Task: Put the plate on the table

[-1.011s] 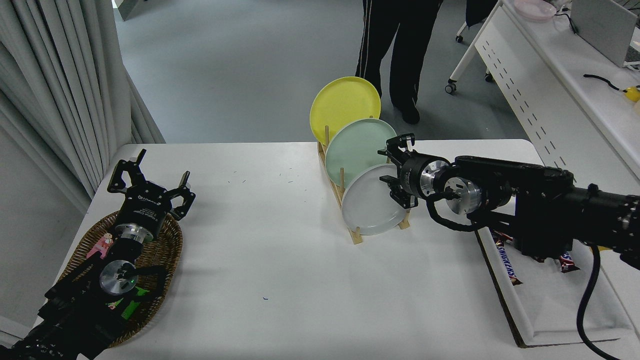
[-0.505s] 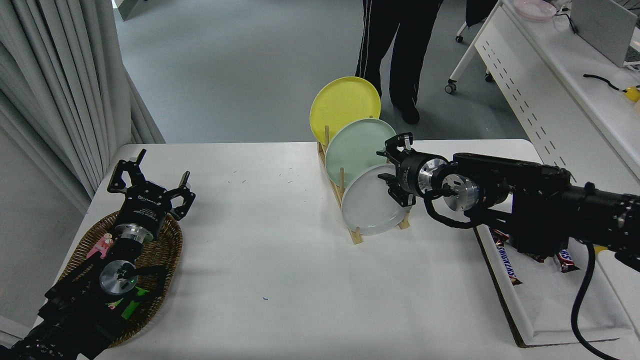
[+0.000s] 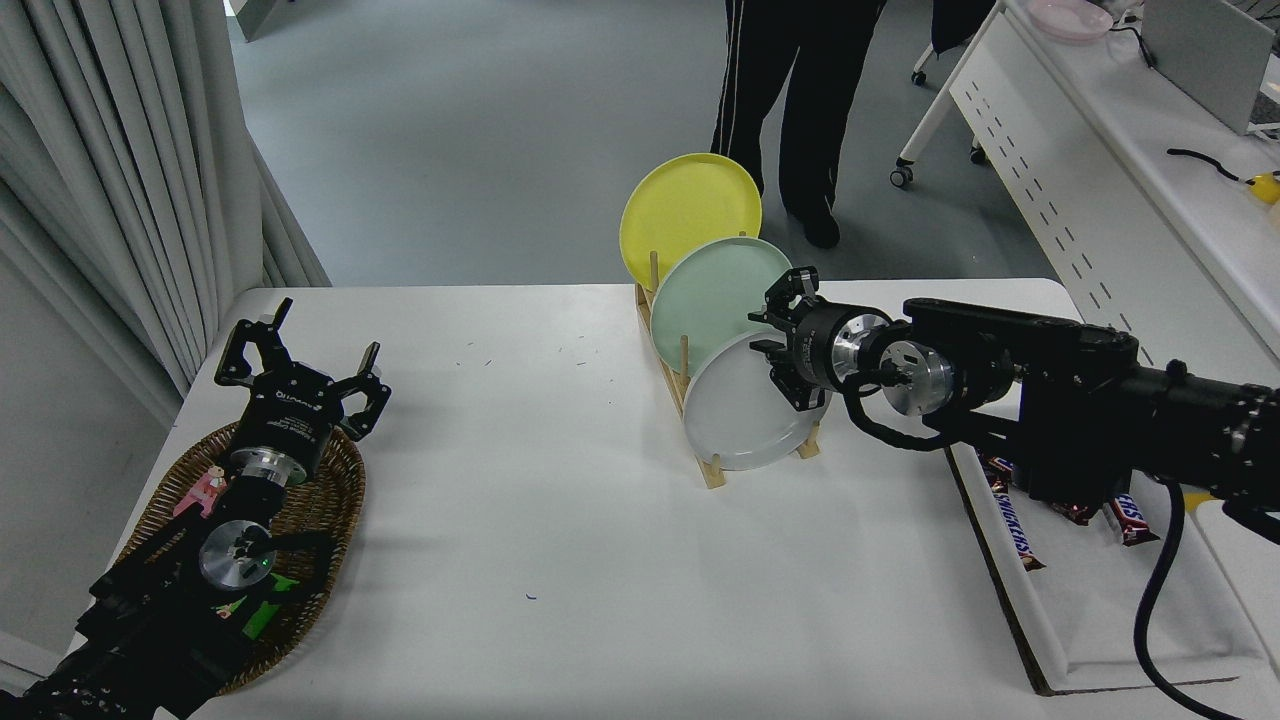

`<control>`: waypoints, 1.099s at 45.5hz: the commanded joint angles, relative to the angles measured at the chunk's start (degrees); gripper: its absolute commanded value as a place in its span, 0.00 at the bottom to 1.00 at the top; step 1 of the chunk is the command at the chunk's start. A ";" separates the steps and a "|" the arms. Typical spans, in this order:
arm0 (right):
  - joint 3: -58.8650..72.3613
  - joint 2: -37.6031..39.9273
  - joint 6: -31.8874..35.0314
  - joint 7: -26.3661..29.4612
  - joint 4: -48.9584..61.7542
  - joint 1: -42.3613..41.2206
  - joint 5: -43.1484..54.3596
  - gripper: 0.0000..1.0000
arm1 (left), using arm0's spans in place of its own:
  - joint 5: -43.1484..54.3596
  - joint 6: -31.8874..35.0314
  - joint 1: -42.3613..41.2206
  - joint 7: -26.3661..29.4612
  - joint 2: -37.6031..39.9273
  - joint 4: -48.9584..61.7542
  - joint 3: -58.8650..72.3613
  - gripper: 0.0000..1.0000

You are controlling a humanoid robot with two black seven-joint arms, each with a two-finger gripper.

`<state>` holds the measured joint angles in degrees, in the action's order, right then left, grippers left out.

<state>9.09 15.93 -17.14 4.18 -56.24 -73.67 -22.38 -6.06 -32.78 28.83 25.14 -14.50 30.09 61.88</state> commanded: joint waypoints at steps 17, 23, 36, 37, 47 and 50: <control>-0.74 -0.11 -0.18 1.53 -0.01 0.20 0.40 0.09 | -0.01 0.00 0.00 0.00 0.00 -0.03 0.00 1.00; -0.74 -0.11 -0.18 1.70 -0.01 0.11 0.23 0.08 | -0.01 0.00 0.00 0.00 0.00 -0.03 0.00 1.00; -0.83 -0.11 -0.26 1.97 0.08 -0.07 0.14 0.01 | -0.01 0.00 0.00 0.00 0.00 -0.03 0.00 1.00; -0.74 -0.11 -0.26 2.05 0.08 -0.07 0.14 0.01 | -0.01 0.00 0.00 0.00 0.00 -0.03 0.00 1.00; -0.74 -0.11 -0.26 2.49 -0.10 -0.42 0.31 0.00 | 0.08 0.00 0.00 0.00 0.00 -0.03 0.00 1.00; -0.74 0.06 -0.18 3.02 -0.27 -0.59 0.49 0.00 | -0.01 0.00 0.00 0.00 0.00 -0.03 0.00 1.00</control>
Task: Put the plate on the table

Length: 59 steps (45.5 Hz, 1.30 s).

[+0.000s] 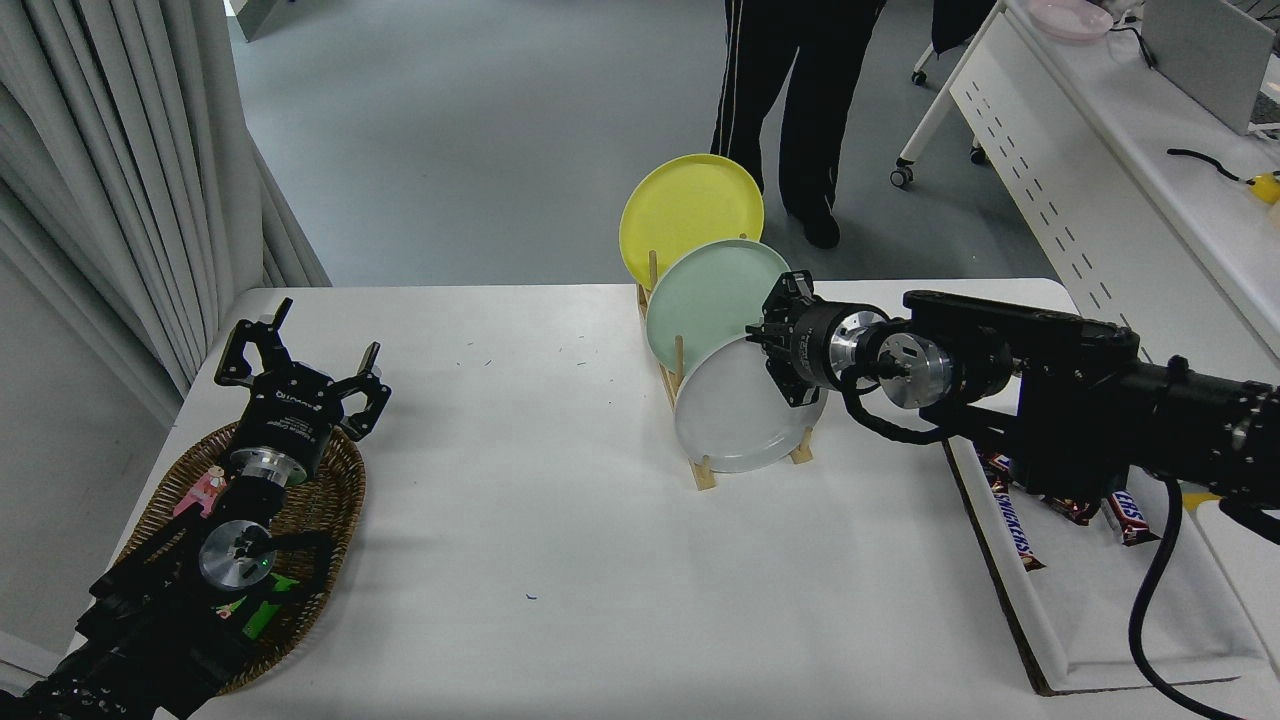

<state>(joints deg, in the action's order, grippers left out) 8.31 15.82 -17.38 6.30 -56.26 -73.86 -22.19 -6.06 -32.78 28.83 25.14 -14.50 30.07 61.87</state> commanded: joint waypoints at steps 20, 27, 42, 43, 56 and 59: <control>-4.53 5.53 -0.28 6.97 -4.38 -6.39 -1.62 0.00 | -0.01 0.00 0.00 0.00 0.00 -0.01 0.00 1.00; -8.04 8.08 -1.16 7.58 -8.34 -7.53 -6.46 0.00 | 0.08 0.00 0.00 0.00 0.00 -0.01 0.00 1.00; -14.28 10.28 -9.86 8.55 -15.37 -8.41 -19.47 0.00 | -0.01 0.00 0.00 0.00 0.00 -0.01 0.00 1.00; -14.81 10.20 -10.65 8.55 -15.63 -8.41 -19.99 0.00 | -0.01 0.00 0.00 0.00 0.00 -0.01 0.00 1.00; -21.93 8.44 -22.34 8.55 -15.73 -5.34 -27.55 0.00 | -0.01 0.00 0.00 0.00 0.00 -0.01 0.00 1.00; -25.09 6.95 -24.10 8.55 -15.55 -1.57 -28.17 0.00 | -0.01 0.00 0.00 0.00 0.00 0.08 0.00 1.00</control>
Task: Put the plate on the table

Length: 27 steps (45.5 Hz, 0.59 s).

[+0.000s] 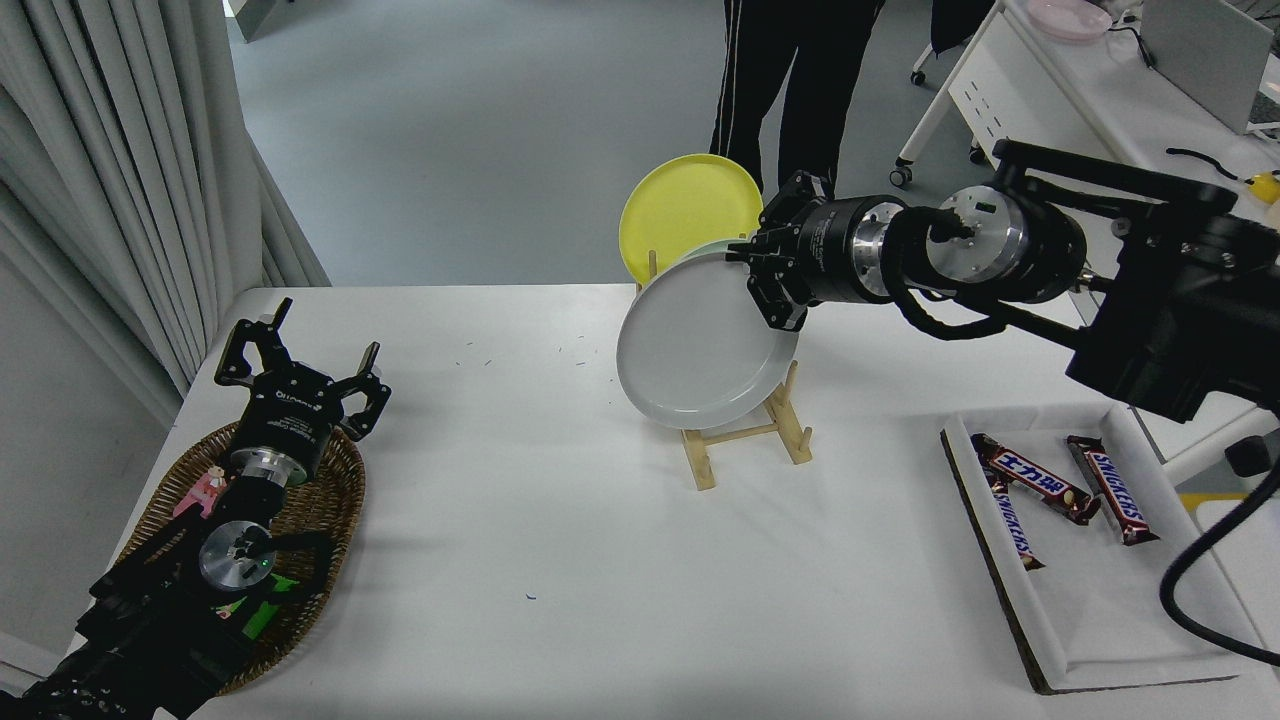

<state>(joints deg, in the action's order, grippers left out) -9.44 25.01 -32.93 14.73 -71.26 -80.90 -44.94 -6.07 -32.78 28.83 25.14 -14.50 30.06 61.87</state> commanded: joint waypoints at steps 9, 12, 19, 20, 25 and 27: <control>-18.59 -6.02 -12.07 -0.14 -0.55 19.01 -5.15 0.00 | 0.00 0.00 0.00 0.00 0.00 0.00 0.01 1.00; -19.21 -6.11 -12.07 -0.23 -0.55 21.12 -5.06 0.00 | 0.00 0.00 0.00 0.00 0.00 0.00 0.01 1.00; -18.25 -6.20 -12.07 -0.05 0.94 24.02 -6.99 0.00 | 0.00 0.00 0.00 0.00 0.00 0.00 0.01 1.00; -17.99 -6.28 -12.07 -0.14 1.21 24.90 -7.17 0.00 | 0.09 0.00 0.00 0.00 0.00 0.00 0.01 1.00; -15.62 -6.11 -12.07 -0.40 1.47 27.37 -7.00 0.00 | 0.00 0.00 0.00 0.00 0.00 0.00 0.01 1.00; -14.12 -5.58 -12.07 -0.67 1.74 27.63 -6.91 0.00 | 0.00 0.00 0.00 0.00 0.00 0.00 0.01 1.00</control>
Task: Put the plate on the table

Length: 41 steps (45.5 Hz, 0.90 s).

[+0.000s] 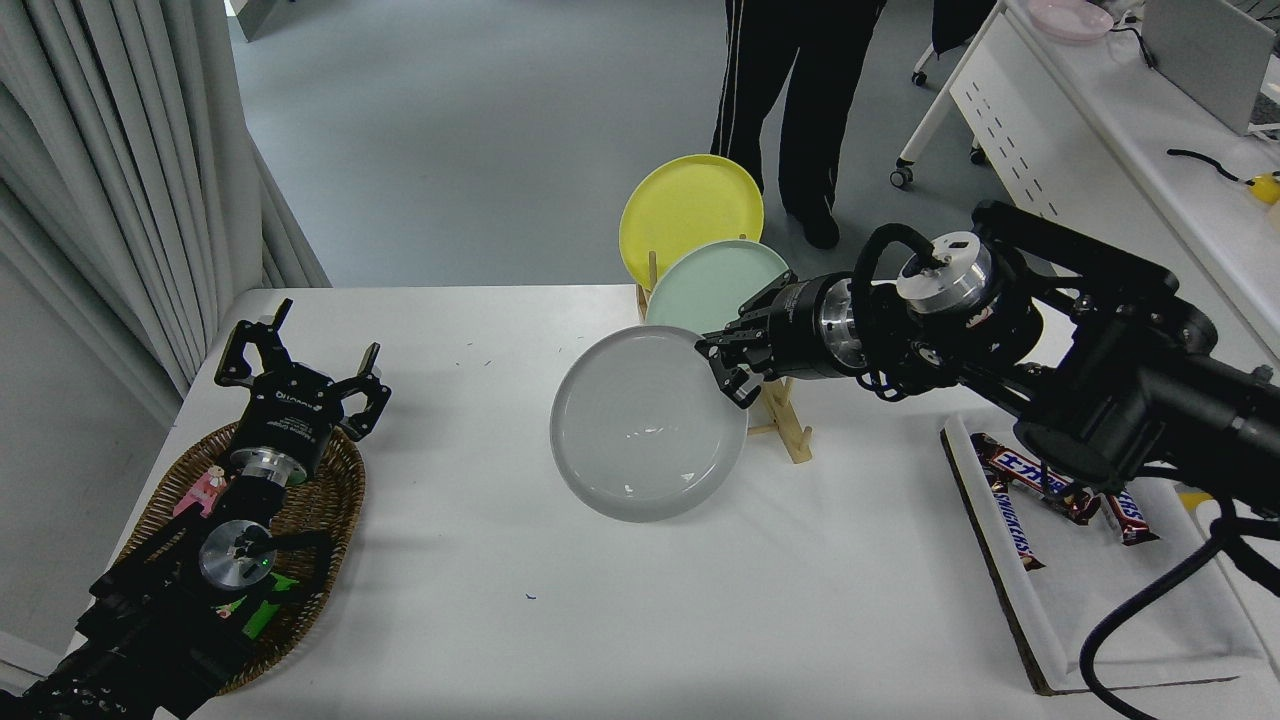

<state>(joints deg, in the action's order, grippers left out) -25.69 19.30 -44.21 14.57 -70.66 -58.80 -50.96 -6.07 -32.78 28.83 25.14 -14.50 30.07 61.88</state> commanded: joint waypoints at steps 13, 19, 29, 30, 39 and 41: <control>4.51 0.12 5.19 -0.07 7.54 9.75 -7.29 0.00 | 0.00 0.00 0.00 0.00 0.00 -0.01 0.00 1.00; 6.27 0.12 5.10 -0.07 9.83 10.72 -14.25 0.00 | 0.00 0.00 0.00 0.00 0.00 -0.01 0.00 1.00; 5.91 -0.67 5.28 0.20 9.92 11.16 -19.52 0.00 | 0.00 0.00 0.00 0.00 0.00 -0.01 0.00 1.00; 5.91 -0.67 5.28 0.20 10.01 11.16 -20.14 0.00 | 0.00 0.00 0.00 0.00 0.00 -0.01 0.00 1.00; 5.83 -2.08 5.01 0.20 11.06 11.95 -25.15 0.00 | 0.00 0.00 0.00 0.00 0.00 -0.01 0.00 1.00; 5.74 -2.25 5.01 0.20 11.33 12.30 -25.50 0.00 | 0.00 0.00 0.00 0.00 0.00 -0.01 0.00 1.00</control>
<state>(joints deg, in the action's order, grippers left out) -19.93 18.33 -39.31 14.70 -60.68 -47.67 -71.24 -6.07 -32.78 28.83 25.14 -14.50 30.07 61.87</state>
